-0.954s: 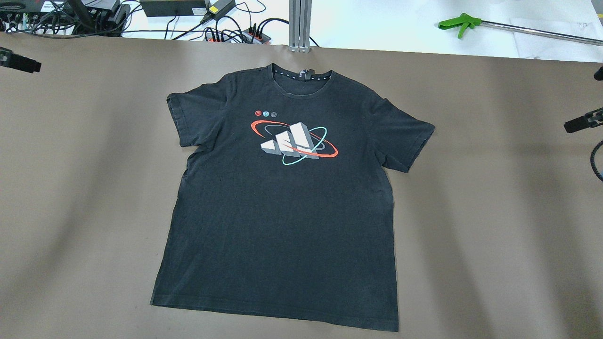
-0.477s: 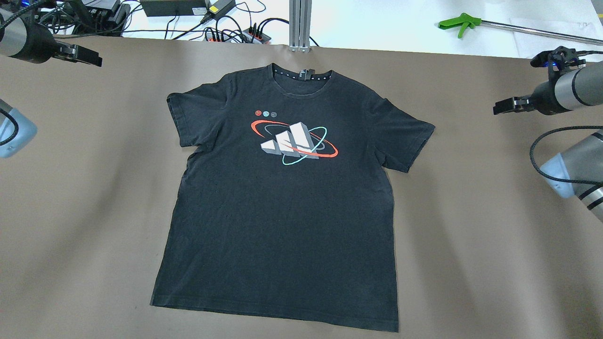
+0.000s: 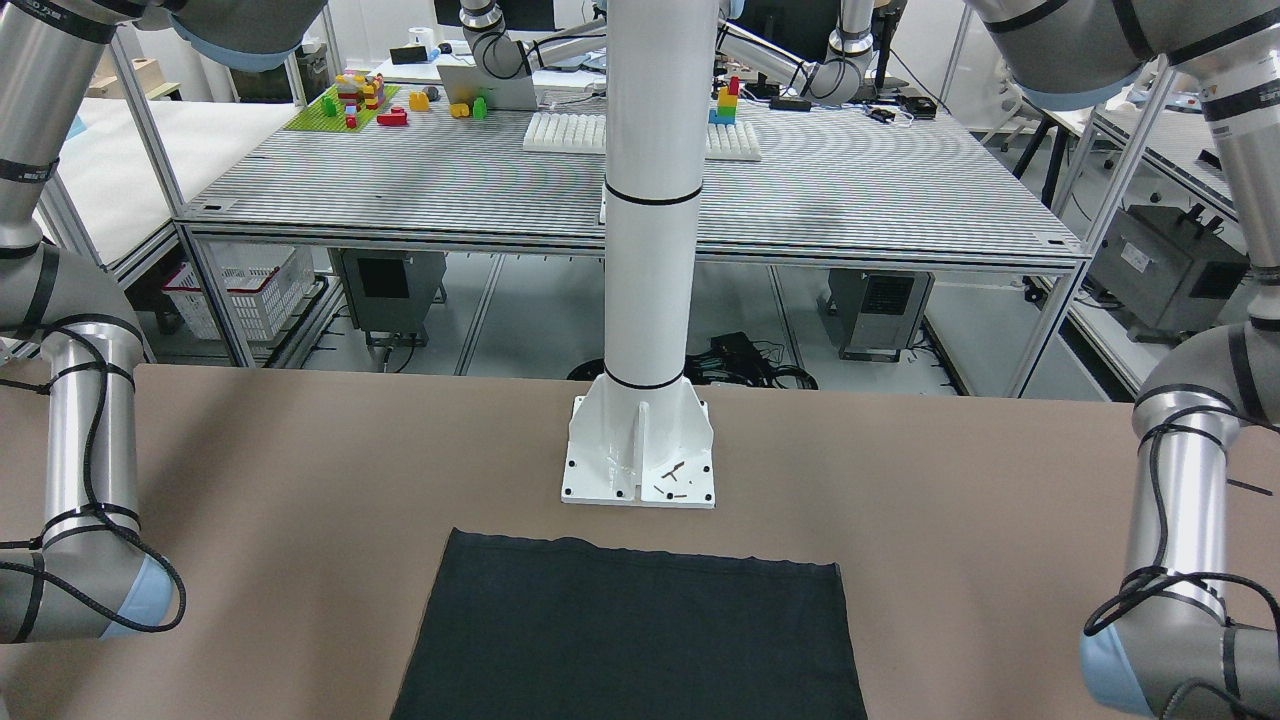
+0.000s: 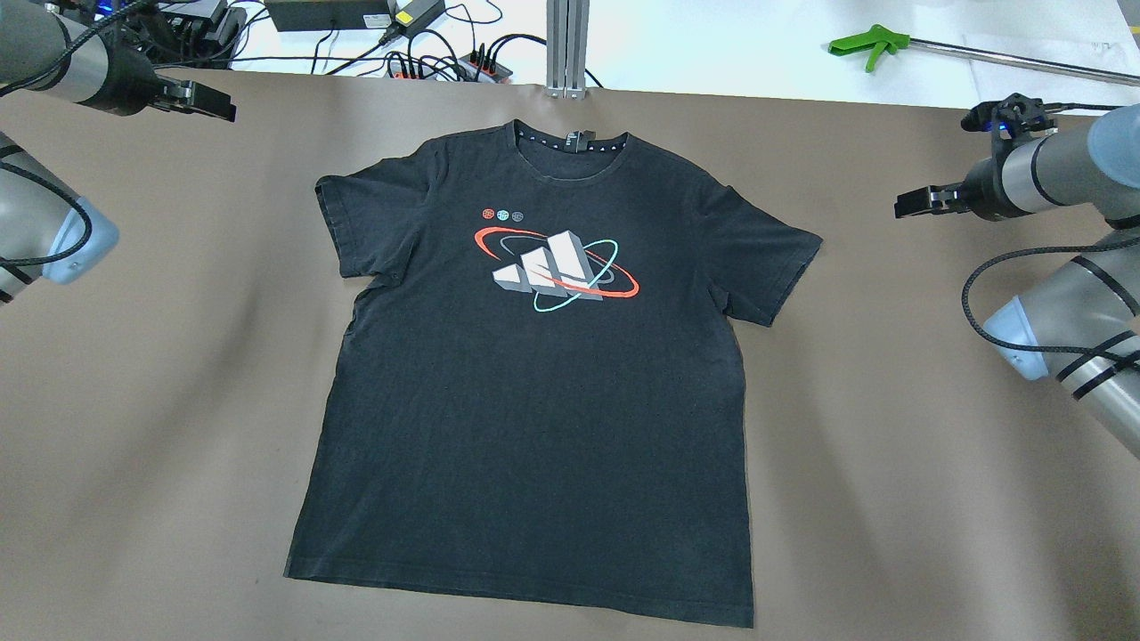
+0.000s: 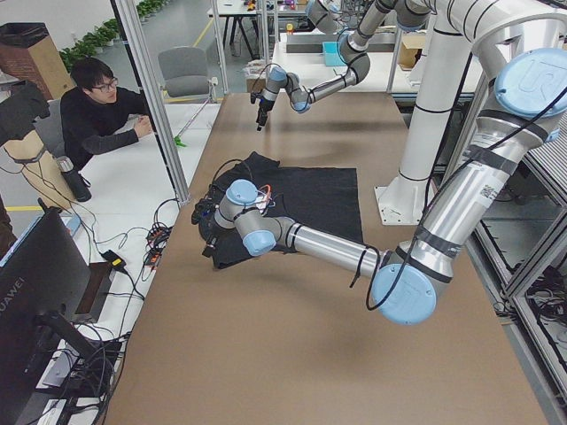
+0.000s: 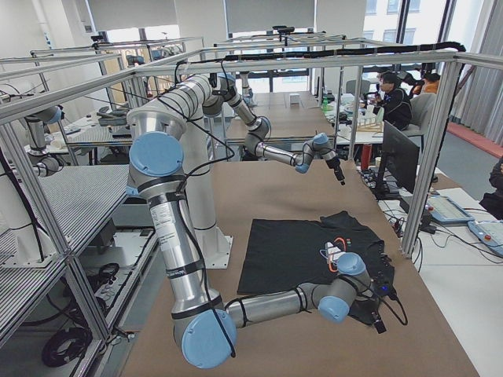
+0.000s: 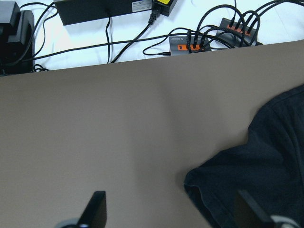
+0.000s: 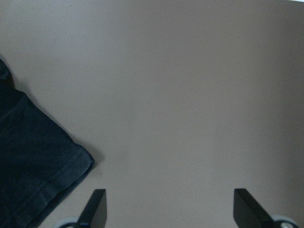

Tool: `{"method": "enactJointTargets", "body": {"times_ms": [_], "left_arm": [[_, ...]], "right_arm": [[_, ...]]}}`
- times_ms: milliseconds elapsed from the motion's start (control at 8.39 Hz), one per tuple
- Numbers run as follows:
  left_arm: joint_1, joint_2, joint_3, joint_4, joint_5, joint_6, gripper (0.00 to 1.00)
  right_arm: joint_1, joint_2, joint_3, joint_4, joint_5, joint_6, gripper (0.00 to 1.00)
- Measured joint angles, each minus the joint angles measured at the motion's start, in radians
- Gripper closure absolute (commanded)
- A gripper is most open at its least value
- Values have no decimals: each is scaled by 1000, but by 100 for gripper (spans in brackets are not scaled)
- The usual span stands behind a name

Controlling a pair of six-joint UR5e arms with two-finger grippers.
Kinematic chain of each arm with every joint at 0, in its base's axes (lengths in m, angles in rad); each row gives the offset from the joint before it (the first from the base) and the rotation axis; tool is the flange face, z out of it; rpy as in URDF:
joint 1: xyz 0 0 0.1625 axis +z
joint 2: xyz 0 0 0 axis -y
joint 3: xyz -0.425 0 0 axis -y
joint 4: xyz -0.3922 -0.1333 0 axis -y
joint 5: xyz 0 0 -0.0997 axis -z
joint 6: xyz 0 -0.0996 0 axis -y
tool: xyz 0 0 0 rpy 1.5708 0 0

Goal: Fold clothes
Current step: 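Move both grippers toward the shirt's shoulders near the collar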

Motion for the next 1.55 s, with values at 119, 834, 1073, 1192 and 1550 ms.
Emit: {"method": "enactJointTargets", "body": {"times_ms": [119, 834, 1073, 1192, 1550], "left_arm": [[18, -25, 30, -25, 20, -26, 5], [131, -89, 53, -46, 153, -131, 5], [140, -93, 53, -47, 163, -141, 5], [141, -94, 52, -47, 164, -142, 5], [142, -93, 48, -49, 164, -138, 5]], "right_arm": [[-17, 3, -15, 27, -11, 37, 6], [-106, 79, -154, 114, -116, 139, 6], [-136, 86, -167, 128, -128, 197, 6], [-153, 90, -180, 133, -142, 213, 6], [-176, 114, -229, 175, -172, 225, 19]]}}
